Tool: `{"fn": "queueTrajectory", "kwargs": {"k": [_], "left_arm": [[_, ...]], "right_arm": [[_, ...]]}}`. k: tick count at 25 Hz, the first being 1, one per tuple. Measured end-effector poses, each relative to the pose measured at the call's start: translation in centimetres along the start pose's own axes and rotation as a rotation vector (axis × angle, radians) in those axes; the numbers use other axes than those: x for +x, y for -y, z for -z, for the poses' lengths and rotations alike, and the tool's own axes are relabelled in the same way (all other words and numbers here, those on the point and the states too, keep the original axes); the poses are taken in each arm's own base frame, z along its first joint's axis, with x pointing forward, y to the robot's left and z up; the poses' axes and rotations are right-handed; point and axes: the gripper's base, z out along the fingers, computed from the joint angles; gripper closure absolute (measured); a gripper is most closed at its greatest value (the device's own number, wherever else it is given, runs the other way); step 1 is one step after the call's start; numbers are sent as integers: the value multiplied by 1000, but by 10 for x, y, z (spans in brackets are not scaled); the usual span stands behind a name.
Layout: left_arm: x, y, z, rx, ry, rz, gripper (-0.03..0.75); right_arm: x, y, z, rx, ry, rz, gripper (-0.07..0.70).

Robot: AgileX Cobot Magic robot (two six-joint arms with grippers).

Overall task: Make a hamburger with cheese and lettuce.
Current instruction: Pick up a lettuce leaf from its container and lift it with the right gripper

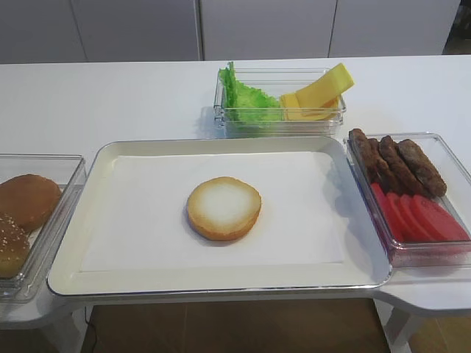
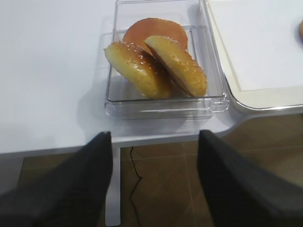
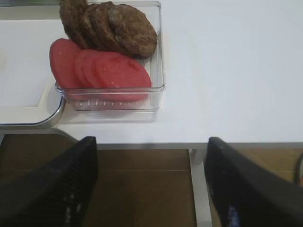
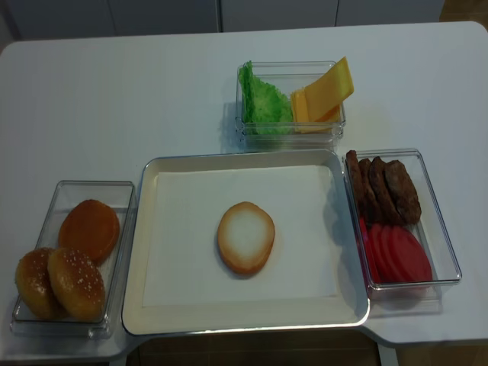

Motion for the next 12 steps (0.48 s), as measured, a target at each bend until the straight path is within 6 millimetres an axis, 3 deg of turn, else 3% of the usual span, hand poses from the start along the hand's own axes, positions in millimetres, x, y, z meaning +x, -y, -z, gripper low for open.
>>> {"fn": "queueTrajectory", "kwargs": {"k": [12], "left_arm": [[0, 0, 0, 0, 0, 0, 293]], "right_arm": [[0, 0, 0, 0, 0, 0, 82]]}}
